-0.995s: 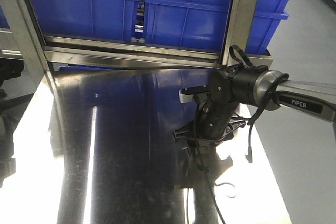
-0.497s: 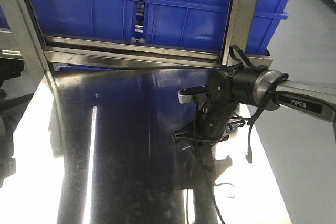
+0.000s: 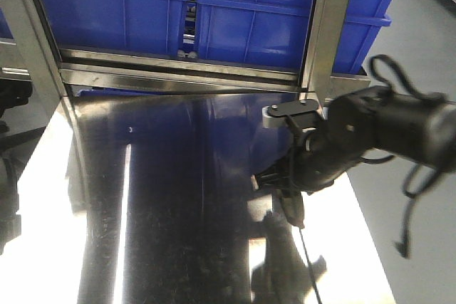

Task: Move and align brake pads A on conveyor
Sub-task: 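Close the right gripper on the brake pad and lift it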

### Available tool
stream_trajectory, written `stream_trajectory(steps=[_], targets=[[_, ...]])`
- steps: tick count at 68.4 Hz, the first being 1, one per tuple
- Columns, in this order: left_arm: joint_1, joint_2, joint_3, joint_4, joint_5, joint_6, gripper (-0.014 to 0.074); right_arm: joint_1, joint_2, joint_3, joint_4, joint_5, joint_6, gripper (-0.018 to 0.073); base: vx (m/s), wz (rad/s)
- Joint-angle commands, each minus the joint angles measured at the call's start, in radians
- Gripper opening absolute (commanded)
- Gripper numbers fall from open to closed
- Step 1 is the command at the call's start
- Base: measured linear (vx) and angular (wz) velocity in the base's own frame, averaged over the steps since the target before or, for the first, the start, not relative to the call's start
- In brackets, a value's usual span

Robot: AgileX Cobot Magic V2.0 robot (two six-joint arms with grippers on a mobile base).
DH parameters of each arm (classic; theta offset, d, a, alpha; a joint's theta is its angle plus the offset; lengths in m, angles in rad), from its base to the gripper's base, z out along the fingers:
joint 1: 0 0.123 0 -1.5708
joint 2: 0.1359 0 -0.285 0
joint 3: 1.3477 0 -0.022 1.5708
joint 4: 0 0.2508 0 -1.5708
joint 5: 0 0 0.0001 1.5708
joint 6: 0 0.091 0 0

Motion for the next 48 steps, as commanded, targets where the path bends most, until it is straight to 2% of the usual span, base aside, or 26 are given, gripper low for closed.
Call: stream_trajectory(steps=[1,33,48], targets=[[-0.004,-0.012,-0.031,-0.003,-0.076,0.000,0.0004,-0.003,-0.160,0.056,-0.009,-0.066,-0.011,-0.0007,0.00,0.00],[-0.004,-0.012,-0.031,-0.003,-0.076,0.000,0.0004,-0.003,-0.728,0.453,-0.009,-0.249,-0.052,-0.0006,0.00,0.00],[-0.004,-0.012,-0.031,-0.003,-0.076,0.000,0.0004,-0.003,-0.903,0.597,-0.003,-0.322,-0.060,-0.0006,0.00,0.00]])
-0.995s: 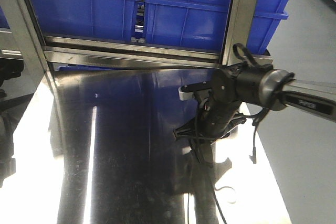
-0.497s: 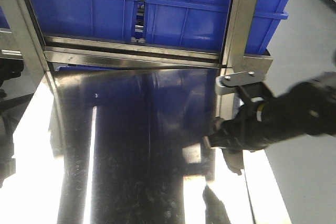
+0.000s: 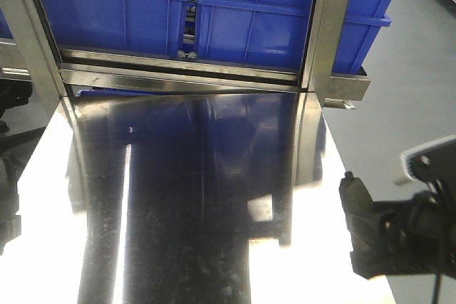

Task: Move and align brake pads A on conveyor
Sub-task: 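Close the right gripper on the brake pad and lift it, then back away from the table and turn the base toward the aisle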

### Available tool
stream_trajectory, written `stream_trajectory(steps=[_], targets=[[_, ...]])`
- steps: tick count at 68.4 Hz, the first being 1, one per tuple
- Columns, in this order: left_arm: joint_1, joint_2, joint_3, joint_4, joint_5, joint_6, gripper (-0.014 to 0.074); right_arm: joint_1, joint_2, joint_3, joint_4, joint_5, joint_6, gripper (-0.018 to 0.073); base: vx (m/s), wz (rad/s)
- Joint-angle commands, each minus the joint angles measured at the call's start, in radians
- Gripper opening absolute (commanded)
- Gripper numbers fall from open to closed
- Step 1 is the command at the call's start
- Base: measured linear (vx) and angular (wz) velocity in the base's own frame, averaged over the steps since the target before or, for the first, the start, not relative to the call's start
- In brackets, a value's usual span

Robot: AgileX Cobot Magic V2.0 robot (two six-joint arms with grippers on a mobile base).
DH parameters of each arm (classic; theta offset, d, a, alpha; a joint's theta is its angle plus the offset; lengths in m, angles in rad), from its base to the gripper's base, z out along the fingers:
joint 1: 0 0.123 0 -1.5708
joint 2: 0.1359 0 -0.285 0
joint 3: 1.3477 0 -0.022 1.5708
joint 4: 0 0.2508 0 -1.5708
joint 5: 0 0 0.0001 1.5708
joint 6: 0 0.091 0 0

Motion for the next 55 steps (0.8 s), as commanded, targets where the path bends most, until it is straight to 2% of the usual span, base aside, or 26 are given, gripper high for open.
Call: stream_trajectory(steps=[1,21,55], targets=[[-0.004,-0.012,-0.031,-0.003,-0.078,0.000,0.0004,-0.003,-0.073,0.015,-0.003,-0.101,-0.014,-0.0006,0.00,0.00],[-0.004,-0.012,-0.031,-0.003,-0.078,0.000,0.0004,-0.003,-0.182,0.041,-0.002,-0.090,-0.014,-0.0006,0.00,0.00],[-0.004,-0.012,-0.031,-0.003,-0.078,0.000,0.0004,-0.003,-0.192,0.044,-0.002,-0.091,-0.014,-0.0006,0.00,0.00]])
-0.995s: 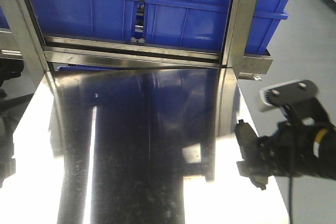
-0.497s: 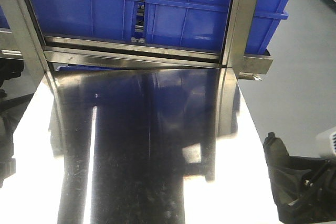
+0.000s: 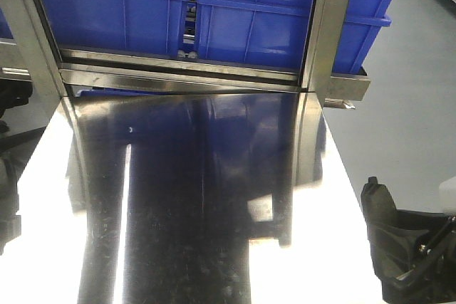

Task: Move and align brake pads A on conveyor
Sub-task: 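Back away from the table and turn the base toward the aisle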

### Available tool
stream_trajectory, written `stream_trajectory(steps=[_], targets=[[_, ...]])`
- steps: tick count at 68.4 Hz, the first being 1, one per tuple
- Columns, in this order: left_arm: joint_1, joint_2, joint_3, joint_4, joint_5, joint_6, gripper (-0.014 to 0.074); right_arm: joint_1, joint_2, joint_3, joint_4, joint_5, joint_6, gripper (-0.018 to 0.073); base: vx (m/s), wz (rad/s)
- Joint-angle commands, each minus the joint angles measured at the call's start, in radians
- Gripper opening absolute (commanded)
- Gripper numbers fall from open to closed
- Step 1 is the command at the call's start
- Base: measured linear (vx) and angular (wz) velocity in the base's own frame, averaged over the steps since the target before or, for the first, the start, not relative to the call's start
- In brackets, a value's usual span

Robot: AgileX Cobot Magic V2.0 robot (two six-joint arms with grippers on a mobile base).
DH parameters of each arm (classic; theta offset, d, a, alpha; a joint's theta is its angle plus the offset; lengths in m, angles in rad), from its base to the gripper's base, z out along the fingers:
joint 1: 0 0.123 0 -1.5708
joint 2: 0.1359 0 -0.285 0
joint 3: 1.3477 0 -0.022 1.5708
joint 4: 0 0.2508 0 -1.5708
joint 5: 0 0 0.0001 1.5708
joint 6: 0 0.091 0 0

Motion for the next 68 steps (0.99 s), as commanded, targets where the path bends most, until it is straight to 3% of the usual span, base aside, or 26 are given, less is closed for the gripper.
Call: stream_trajectory(steps=[1,68], targets=[[-0.004,-0.012,-0.031,-0.003,-0.078,0.000,0.0004,-0.003,-0.007,-0.028,-0.003,-0.090,-0.012,-0.0006,0.00,0.00],[-0.004,-0.012,-0.031,-0.003,-0.078,0.000,0.0004,-0.003,-0.007,-0.028,-0.003,-0.090,-0.012,-0.0006,-0.01,0.01]])
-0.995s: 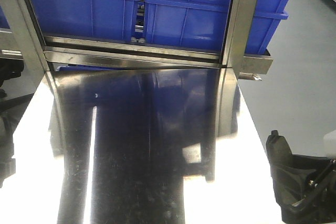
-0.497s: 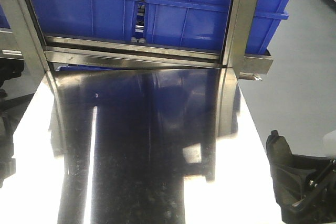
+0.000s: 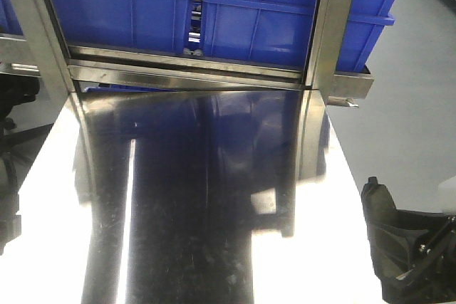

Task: Move and align brake pads A on conveyor
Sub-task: 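Back away from the table and turn the base toward the aisle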

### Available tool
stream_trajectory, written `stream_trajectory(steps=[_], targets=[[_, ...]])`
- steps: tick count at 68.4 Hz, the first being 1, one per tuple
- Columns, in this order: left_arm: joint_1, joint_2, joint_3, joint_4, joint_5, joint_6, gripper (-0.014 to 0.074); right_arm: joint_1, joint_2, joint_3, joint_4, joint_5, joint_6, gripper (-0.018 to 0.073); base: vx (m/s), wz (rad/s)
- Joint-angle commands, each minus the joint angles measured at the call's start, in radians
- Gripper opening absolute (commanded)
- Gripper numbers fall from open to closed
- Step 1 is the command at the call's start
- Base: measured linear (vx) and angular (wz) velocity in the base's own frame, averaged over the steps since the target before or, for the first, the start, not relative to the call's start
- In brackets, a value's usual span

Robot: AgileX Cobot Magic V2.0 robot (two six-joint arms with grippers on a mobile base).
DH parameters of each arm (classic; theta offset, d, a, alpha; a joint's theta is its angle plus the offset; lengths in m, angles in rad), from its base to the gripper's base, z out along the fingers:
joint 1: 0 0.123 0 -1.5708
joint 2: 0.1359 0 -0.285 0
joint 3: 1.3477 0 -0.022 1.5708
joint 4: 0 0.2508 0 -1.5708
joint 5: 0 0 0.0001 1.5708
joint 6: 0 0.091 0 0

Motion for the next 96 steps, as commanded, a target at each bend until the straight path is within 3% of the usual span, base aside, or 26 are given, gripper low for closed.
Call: stream_trajectory(steps=[1,35,96], targets=[[-0.004,-0.012,-0.031,-0.003,-0.078,0.000,0.0004,-0.003,-0.007,-0.028,-0.003,-0.090,-0.012,-0.0006,-0.10,0.08],[-0.004,-0.013,-0.031,-0.003,-0.078,0.000,0.0004,-0.006,-0.007,-0.028,0.000,-0.090,-0.012,-0.0006,-0.15,0.23],[-0.004,-0.013,-0.031,-0.003,-0.078,0.000,0.0004,-0.006,-0.007,-0.028,0.000,-0.090,-0.012,-0.0006,-0.08,0.58]])
